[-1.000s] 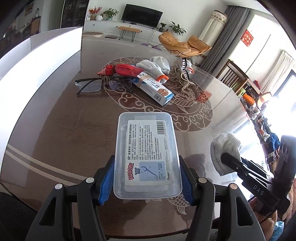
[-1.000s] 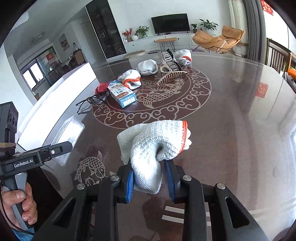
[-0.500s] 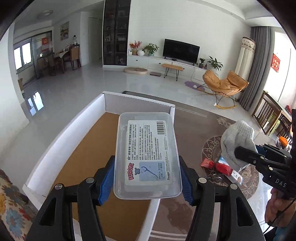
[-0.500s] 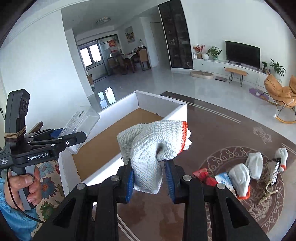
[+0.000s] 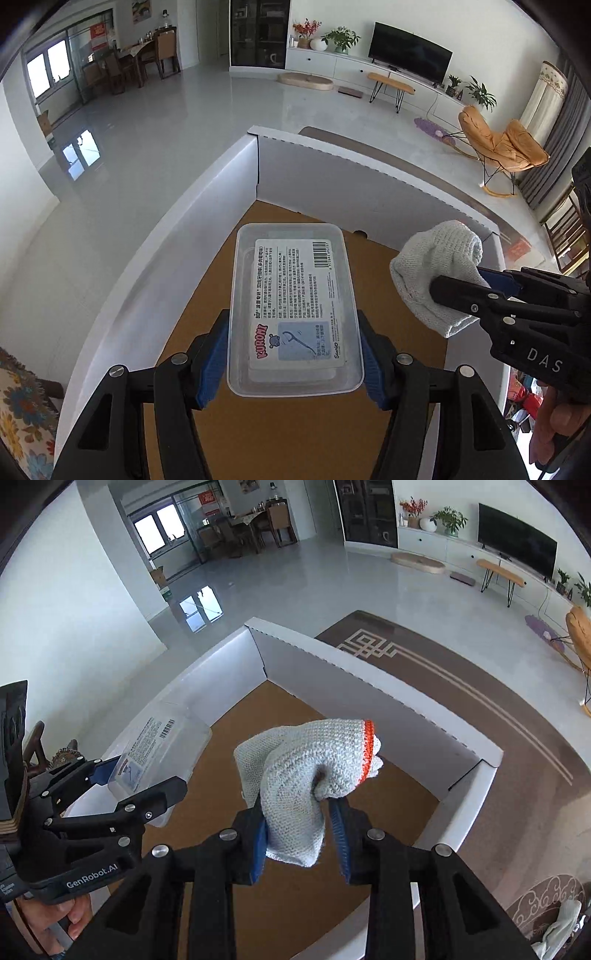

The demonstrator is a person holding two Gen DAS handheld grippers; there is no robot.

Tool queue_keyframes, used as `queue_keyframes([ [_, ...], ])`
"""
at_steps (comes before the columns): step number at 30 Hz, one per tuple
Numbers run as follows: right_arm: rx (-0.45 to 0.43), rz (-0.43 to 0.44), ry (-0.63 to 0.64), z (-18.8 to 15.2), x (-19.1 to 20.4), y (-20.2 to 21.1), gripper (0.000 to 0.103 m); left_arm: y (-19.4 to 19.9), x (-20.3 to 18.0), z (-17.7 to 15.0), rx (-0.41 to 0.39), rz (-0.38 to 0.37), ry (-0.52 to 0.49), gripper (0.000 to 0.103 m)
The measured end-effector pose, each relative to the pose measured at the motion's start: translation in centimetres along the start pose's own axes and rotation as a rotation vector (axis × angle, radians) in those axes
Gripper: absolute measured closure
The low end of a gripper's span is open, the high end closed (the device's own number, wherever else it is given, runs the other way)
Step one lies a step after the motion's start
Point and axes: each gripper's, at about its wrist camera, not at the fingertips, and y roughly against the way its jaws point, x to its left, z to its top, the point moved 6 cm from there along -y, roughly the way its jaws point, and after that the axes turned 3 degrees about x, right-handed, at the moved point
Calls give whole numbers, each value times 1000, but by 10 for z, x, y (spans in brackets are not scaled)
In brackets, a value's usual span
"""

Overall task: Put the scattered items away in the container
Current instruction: 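Carry box and glove into the cardboard box and open both tools, then move both open tools back over the table items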

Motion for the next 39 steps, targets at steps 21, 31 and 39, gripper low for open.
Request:
queue_keyframes([
  [21,-232,-36,5,-201,-63,142,45,145,-97,-104,-135,-35,-146,10],
  [31,-190,-426,-302,-540,-244,242,45,119,-303,-298,58,-226,-307,9],
  [39,-255,-435,-389,-601,-283,274,45,59,-397,-357,86,-122,-325,9],
])
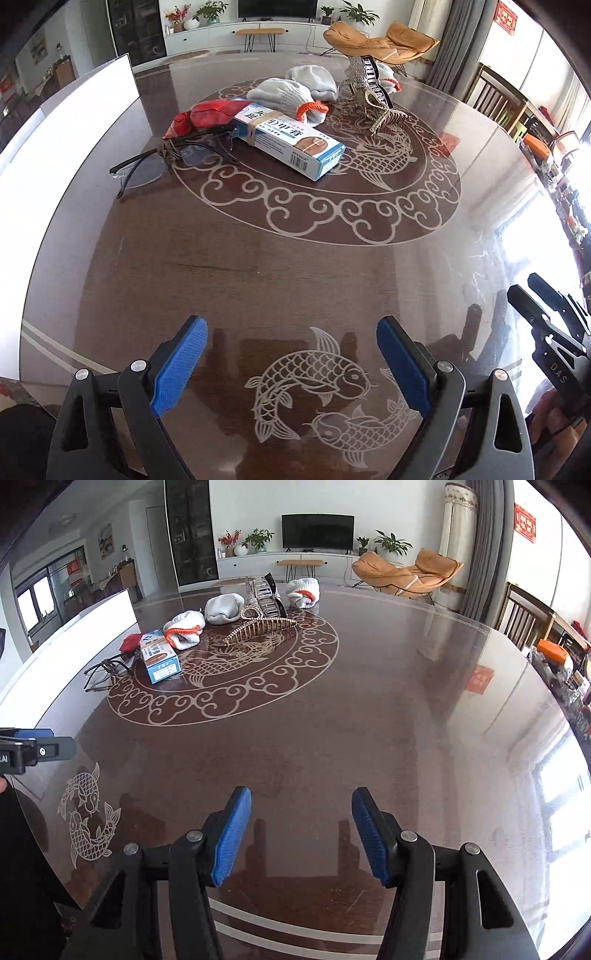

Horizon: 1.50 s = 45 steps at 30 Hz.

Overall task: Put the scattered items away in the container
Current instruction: 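Move both open tools back over the table items, then grasp the banded glasses with the left tool while the right tool grasps the nail cream box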

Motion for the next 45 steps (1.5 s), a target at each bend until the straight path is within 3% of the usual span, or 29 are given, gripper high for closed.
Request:
queue_keyframes([
  [5,-2,3,13,11,7,-7,45,-15,-14,-5,-23,72,-19,6],
  [8,8,-10,15,11,11,-13,45,-20,-13,-4,-16,68,0,0],
  [12,18,-68,39,8,12,-18,45,-22,-10,-2,-43,62,9,0],
  [18,23,-100,40,0,11,-24,45,-23,-8,-4,-88,31,-64,0],
  [26,4,-65,8,-3,7,-25,45,-22,11,-3,12,-24,-210,0],
  [30,6,-47,-2,-2,6,-25,44,-27,47,14,83,-42,-284,0],
  [35,9,-49,-3,-2,7,-26,42,-42,110,58,111,-16,-221,0],
  [42,10,-49,-4,-2,8,-26,41,-59,138,115,1,-20,-275,0],
  [45,10,-49,-3,-2,8,-26,41,-62,122,119,-26,-90,-375,0],
])
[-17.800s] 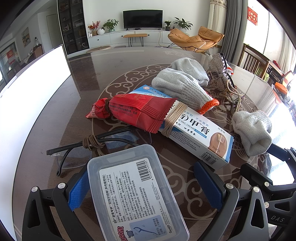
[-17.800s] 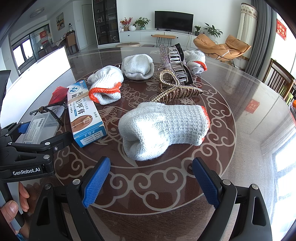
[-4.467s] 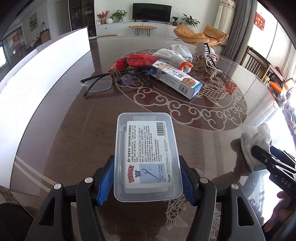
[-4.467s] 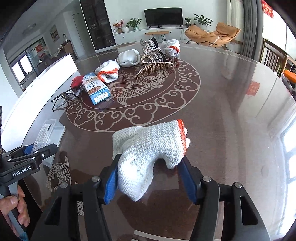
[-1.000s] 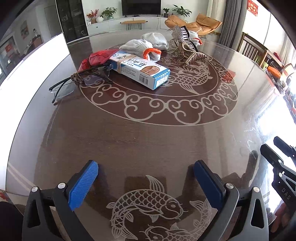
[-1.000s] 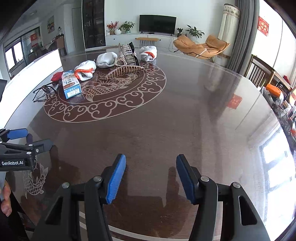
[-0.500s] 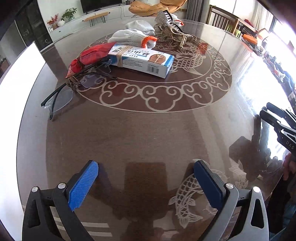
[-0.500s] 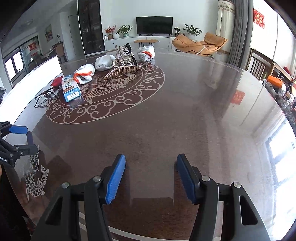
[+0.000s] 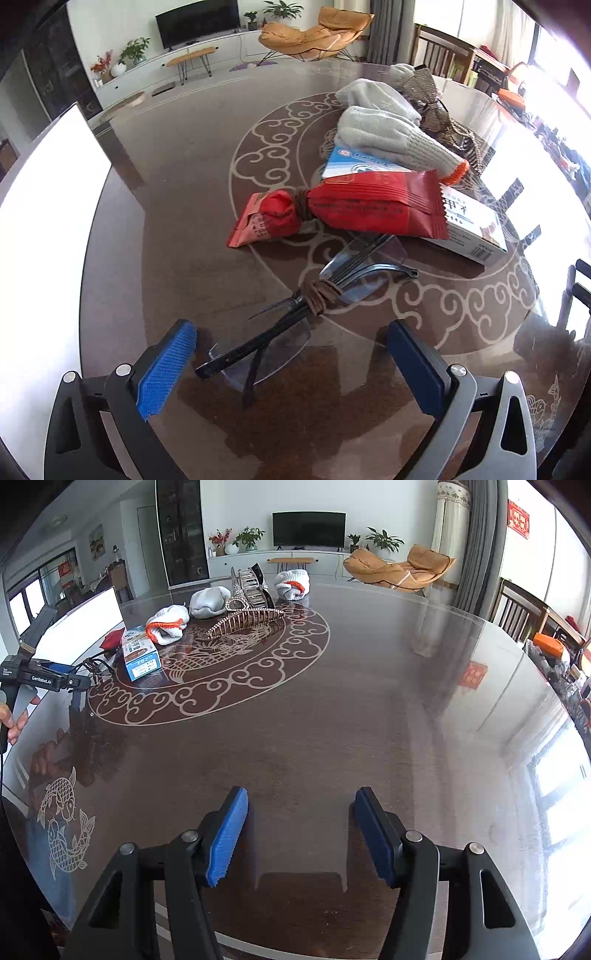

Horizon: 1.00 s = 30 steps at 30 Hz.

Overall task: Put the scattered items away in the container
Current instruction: 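Grasp the banded glasses with the left tool while the right tool grasps the nail cream box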

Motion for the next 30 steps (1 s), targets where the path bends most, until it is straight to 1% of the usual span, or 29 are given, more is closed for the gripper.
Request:
queue_keyframes([
  [2,0,0,0,0,0,0,41,2,-21,-2,-1,-61,-77,0],
  [5,2,0,0,0,1,0,40,15,-66,-15,4,-226,-206,0],
  [6,3,0,-1,0,1,0,40,17,-75,-18,10,-230,-231,0],
  [9,4,0,-1,0,1,-1,39,13,-81,-17,24,-122,-246,0],
  [14,7,1,0,0,0,-1,37,7,-78,-4,29,-65,-116,0],
  [15,7,1,0,0,0,-1,37,4,-75,1,27,-57,-98,0],
  [18,7,1,0,0,0,-1,37,5,-77,-2,13,-44,-67,0],
  [19,7,1,0,0,0,-1,37,7,-76,-3,4,-38,-64,9],
  [20,7,1,0,0,0,-1,37,10,-75,-4,-8,-34,-60,26],
  [21,7,0,0,0,0,-1,37,15,-70,-8,-16,-29,-51,37],
  [22,7,0,0,0,0,-1,37,18,-67,-8,-21,-23,-32,61],
  [23,7,0,0,0,0,-1,37,20,-63,-11,-24,-9,-1,89],
  [24,7,0,0,0,0,-1,37,22,-57,-14,-24,-14,41,89],
  [26,7,3,0,0,0,-1,37,25,-44,-17,-25,-57,137,90],
  [28,9,0,4,1,1,-1,37,30,-43,-30,-30,-85,228,91],
  [30,25,45,25,6,12,-4,35,33,-41,-41,-35,-84,296,91],
])
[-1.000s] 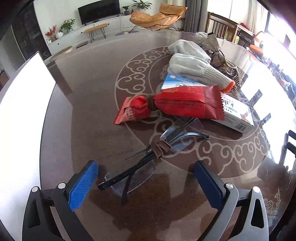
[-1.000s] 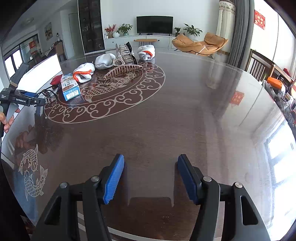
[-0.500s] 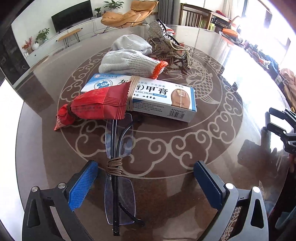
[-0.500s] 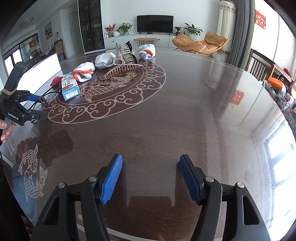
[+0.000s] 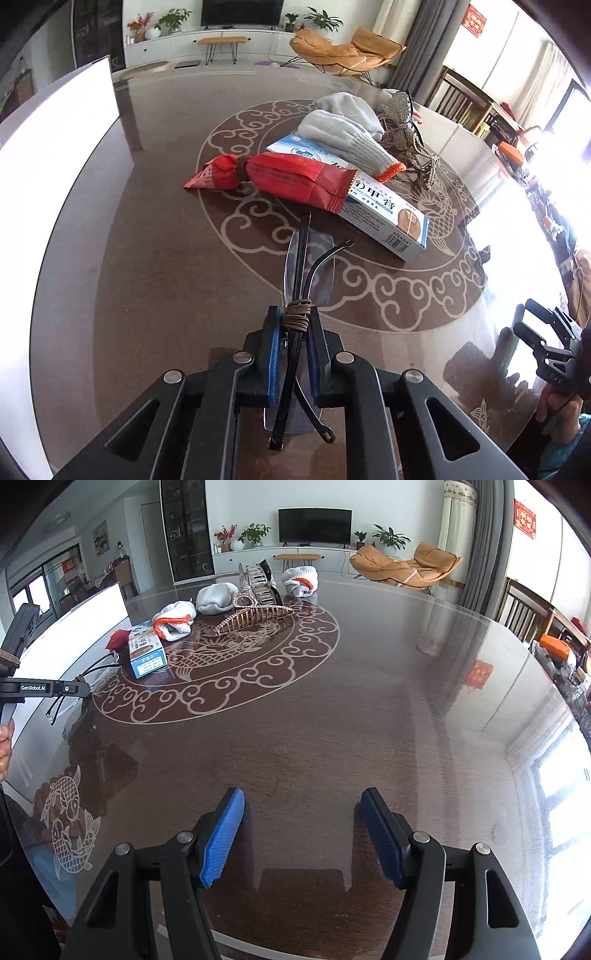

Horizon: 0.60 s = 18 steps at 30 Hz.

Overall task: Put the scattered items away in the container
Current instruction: 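Grasp the banded glasses with the left tool while the right tool grasps the nail cream box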

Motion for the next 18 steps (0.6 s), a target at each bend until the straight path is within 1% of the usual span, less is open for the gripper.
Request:
queue_keyframes([
  [3,61,140,142,28,47,-18,35,7,10,-11,-7,18,46,91],
  [5,59,217,226,56,79,-32,35,11,17,-15,-7,26,59,91],
  [7,57,244,299,84,107,-52,35,13,27,-17,-12,27,84,91],
  [9,68,257,366,107,128,-72,35,16,37,-19,-19,-3,126,91],
  [11,75,264,405,126,143,-86,35,17,43,-20,-24,-20,146,90],
  [13,88,288,421,139,155,-97,35,19,43,-22,-27,-22,145,91],
  [16,119,326,452,149,176,-112,35,18,41,-17,-31,-5,135,91],
  [17,107,314,460,152,181,-114,36,17,40,-16,-32,2,132,91],
  [18,103,298,459,155,185,-116,39,16,40,-13,-34,9,130,91],
])
